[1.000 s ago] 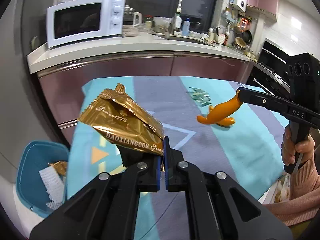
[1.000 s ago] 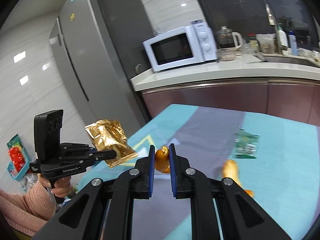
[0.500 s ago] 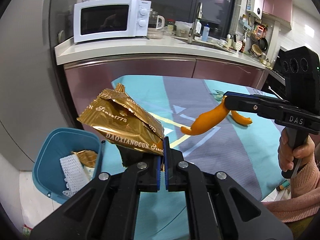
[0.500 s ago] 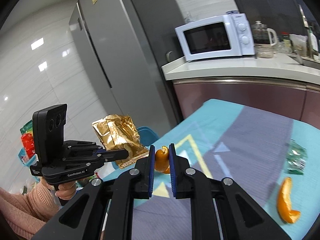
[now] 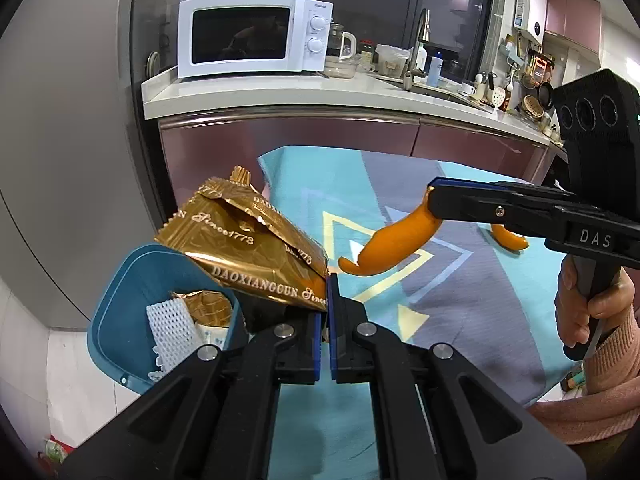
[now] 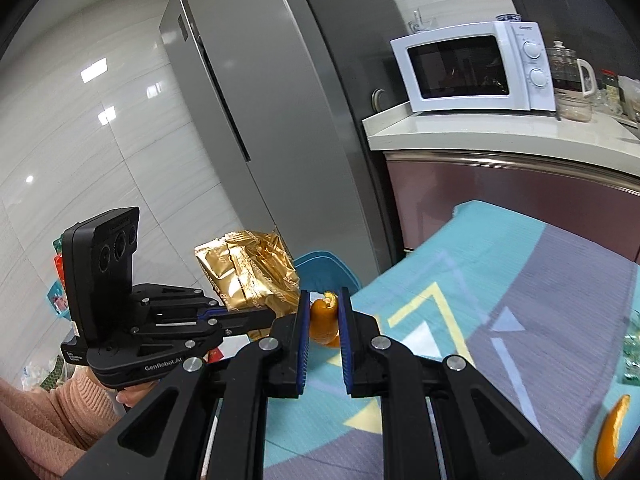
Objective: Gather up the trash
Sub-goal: 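Carry the gold wrapper and orange peel with both tools over the teal bin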
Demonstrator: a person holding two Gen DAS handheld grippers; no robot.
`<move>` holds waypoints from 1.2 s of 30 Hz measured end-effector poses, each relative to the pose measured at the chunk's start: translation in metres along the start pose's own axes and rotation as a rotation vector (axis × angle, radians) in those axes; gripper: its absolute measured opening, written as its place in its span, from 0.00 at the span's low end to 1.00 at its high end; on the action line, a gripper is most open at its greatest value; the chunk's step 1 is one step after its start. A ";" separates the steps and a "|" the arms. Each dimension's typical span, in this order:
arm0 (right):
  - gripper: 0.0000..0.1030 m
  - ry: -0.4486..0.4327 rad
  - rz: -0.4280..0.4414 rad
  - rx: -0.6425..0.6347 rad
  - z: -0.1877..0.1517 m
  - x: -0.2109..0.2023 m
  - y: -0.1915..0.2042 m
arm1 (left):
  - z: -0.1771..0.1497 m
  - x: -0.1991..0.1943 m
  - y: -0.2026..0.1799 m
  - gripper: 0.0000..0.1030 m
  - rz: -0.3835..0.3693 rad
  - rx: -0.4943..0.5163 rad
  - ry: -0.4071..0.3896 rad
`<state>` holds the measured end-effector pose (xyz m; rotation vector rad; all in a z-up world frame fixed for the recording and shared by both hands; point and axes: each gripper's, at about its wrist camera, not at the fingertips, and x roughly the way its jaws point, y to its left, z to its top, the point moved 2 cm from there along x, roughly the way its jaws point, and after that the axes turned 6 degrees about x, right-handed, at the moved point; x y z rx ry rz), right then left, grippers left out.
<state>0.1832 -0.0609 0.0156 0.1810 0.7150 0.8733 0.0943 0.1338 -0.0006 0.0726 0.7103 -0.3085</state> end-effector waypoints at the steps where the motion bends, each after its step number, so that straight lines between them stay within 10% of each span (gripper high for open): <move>1: 0.12 0.003 0.002 -0.001 0.001 0.003 0.001 | 0.000 0.000 0.002 0.03 0.003 -0.002 0.001; 36: 0.12 0.095 0.059 -0.021 0.014 0.077 0.023 | -0.012 0.008 0.074 0.03 0.123 -0.117 0.017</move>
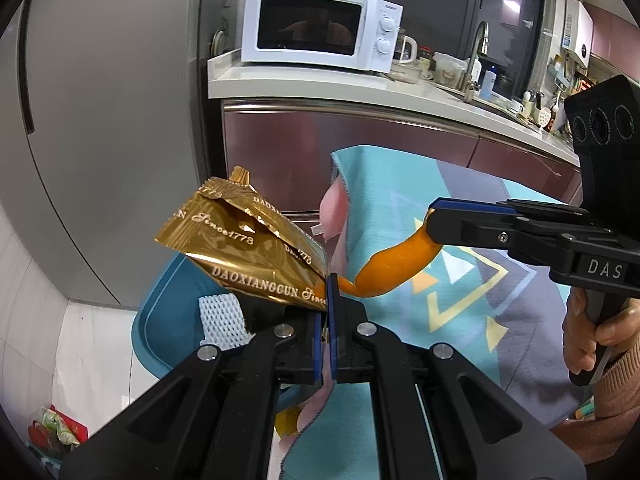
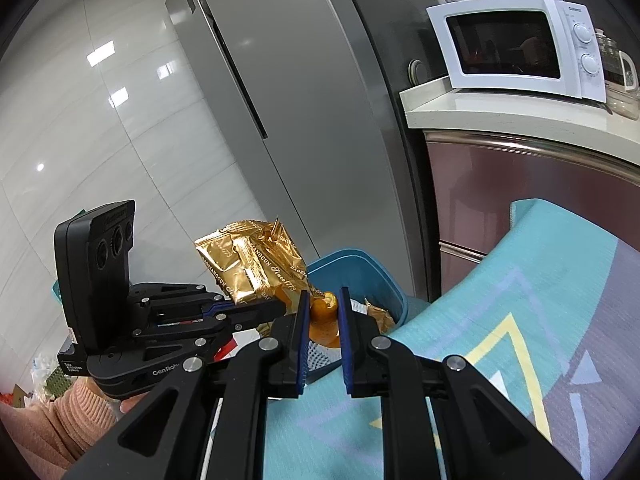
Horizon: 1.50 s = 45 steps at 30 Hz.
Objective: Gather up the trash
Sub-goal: 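Carry the gold wrapper and orange peel with both tools over the teal bin, then open both tools to drop the wrapper and peel into the bin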
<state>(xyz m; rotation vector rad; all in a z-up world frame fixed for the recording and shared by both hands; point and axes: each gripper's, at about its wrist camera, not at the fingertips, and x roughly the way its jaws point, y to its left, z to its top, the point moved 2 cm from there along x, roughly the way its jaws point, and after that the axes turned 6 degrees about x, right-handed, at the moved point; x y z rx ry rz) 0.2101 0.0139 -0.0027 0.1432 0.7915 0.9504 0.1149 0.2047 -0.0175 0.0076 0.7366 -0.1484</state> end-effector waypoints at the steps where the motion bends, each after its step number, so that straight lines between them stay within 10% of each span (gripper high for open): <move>1: 0.12 0.003 0.002 0.001 0.000 0.001 -0.001 | 0.000 0.001 0.002 0.03 0.002 -0.002 0.001; 45: 0.12 0.126 -0.027 0.025 0.006 0.078 0.002 | -0.029 0.061 0.032 0.03 0.023 -0.105 0.123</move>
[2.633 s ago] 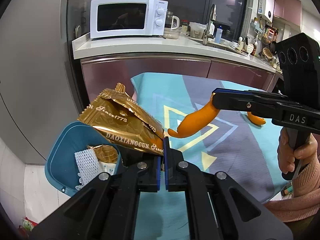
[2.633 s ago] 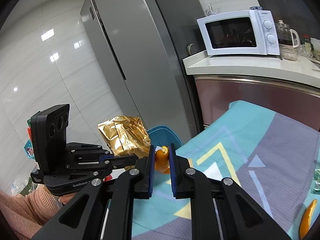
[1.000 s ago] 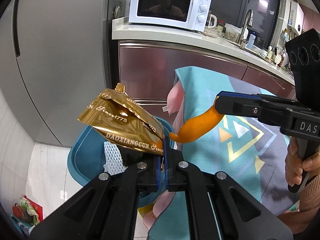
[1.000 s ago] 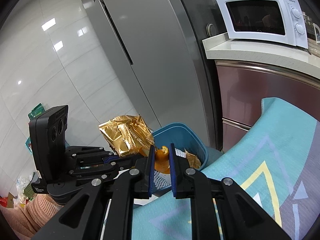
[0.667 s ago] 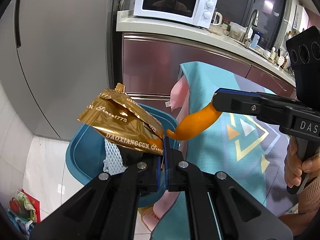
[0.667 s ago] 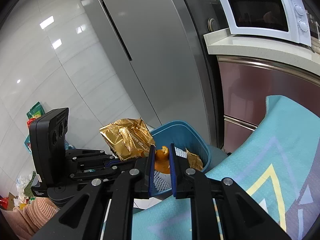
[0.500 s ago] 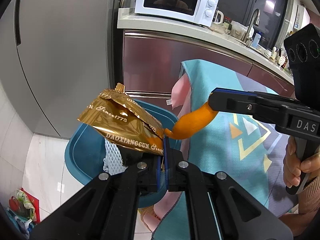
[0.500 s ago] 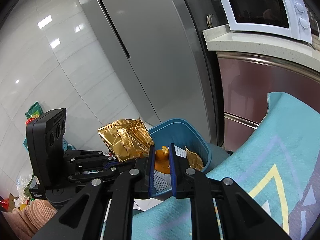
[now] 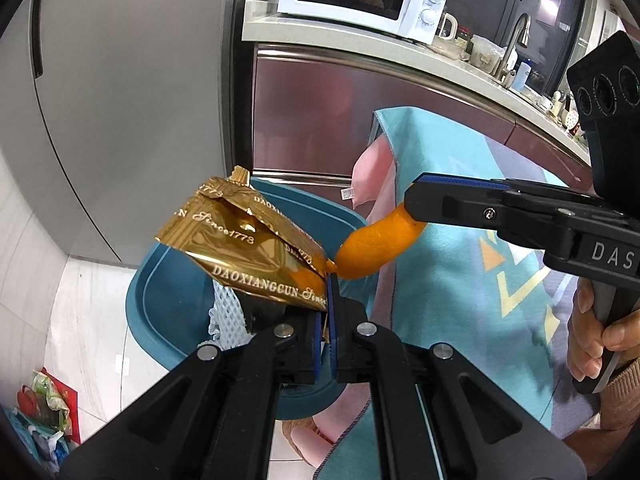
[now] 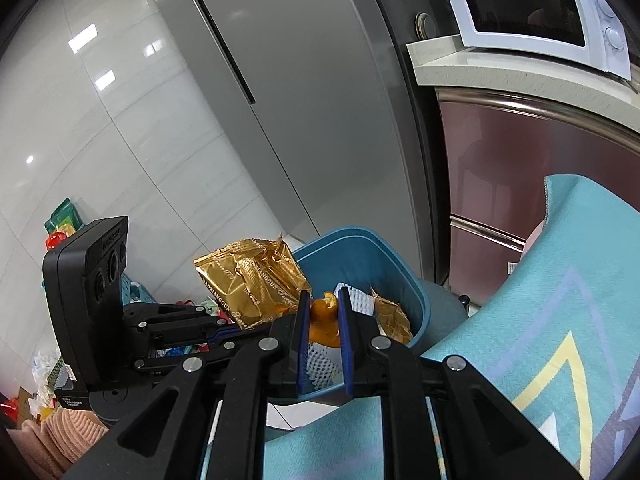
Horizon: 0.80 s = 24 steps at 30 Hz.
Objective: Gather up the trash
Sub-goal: 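Open both tools to drop the wrapper and peel into the bin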
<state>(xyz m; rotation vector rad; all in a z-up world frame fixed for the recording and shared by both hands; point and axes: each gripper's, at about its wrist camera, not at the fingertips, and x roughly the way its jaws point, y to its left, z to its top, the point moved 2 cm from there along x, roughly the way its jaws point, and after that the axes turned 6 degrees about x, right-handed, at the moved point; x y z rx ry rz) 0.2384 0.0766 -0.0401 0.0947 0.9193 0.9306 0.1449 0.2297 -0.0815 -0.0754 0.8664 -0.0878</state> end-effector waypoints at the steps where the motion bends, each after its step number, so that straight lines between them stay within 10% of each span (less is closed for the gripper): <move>1: 0.12 0.003 -0.002 0.001 0.000 0.001 0.000 | 0.000 0.002 0.000 0.03 0.001 -0.003 0.004; 24: 0.15 0.092 -0.039 0.038 0.002 0.047 -0.006 | -0.008 0.058 0.007 0.06 -0.003 -0.052 0.099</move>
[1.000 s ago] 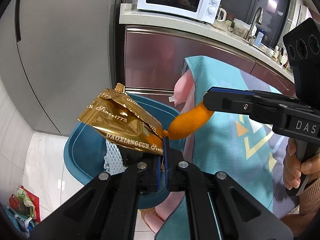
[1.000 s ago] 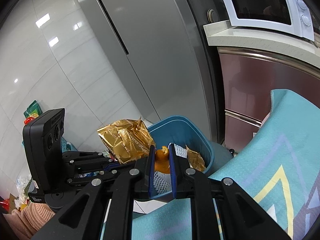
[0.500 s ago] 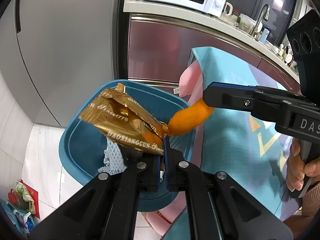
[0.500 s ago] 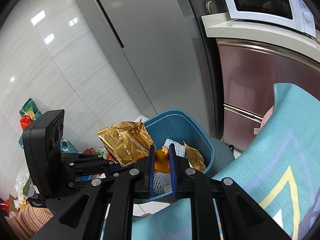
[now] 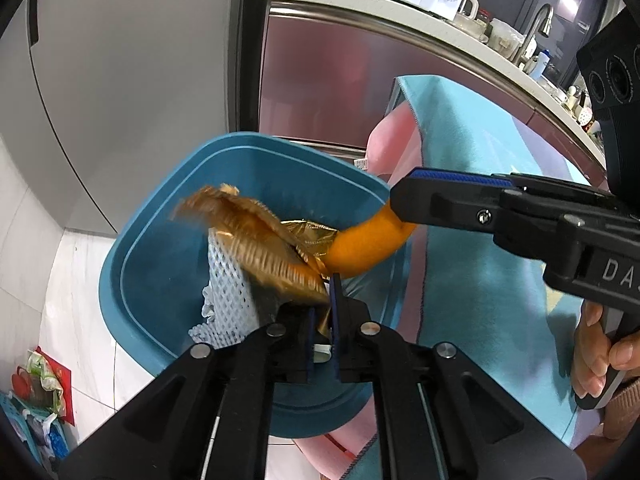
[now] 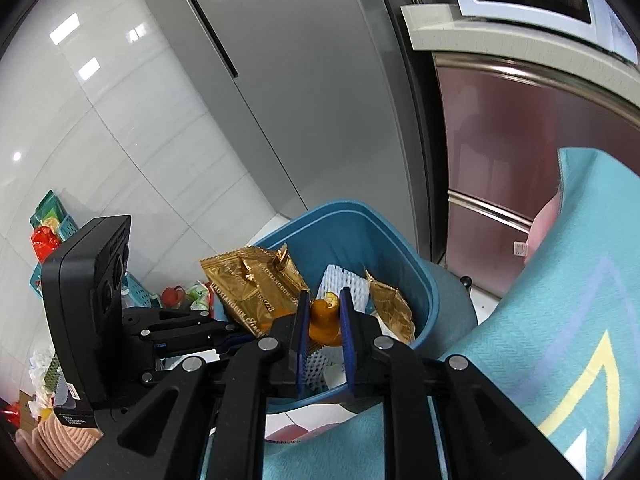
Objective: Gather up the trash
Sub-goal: 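Open both tools to drop the wrapper and peel into the bin, then move both tools back over the remaining orange peel and clear plastic bag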
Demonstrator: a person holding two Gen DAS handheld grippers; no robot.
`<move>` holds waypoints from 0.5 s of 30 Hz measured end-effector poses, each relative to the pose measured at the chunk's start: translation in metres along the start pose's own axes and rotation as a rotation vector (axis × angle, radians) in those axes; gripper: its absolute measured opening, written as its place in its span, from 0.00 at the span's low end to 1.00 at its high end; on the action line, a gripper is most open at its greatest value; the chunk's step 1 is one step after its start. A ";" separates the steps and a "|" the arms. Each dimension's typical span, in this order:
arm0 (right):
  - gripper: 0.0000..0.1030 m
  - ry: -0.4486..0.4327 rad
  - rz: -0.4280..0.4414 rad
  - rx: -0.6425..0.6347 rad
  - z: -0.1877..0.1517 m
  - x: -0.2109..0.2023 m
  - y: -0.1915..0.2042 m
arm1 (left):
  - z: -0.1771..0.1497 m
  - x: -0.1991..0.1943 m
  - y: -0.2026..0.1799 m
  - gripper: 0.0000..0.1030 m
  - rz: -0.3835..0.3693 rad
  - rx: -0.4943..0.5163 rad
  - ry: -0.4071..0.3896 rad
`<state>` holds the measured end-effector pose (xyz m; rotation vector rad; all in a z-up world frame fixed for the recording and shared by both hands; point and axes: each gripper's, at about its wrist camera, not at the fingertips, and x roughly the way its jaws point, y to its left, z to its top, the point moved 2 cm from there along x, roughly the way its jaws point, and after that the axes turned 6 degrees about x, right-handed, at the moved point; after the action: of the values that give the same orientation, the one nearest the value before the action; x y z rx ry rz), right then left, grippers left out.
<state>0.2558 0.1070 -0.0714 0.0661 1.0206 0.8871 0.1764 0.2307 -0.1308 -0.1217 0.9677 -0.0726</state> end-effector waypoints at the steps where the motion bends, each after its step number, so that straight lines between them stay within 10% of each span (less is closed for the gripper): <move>1: 0.15 0.002 0.000 0.005 0.000 0.001 -0.001 | 0.000 0.003 0.001 0.06 -0.002 -0.006 0.004; 15: 0.24 -0.049 0.016 0.025 -0.008 -0.040 -0.013 | -0.003 -0.021 0.001 0.20 0.028 -0.018 -0.082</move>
<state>0.2489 0.0692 -0.0524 0.1169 0.9865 0.8836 0.1622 0.2338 -0.1154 -0.1271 0.8884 -0.0333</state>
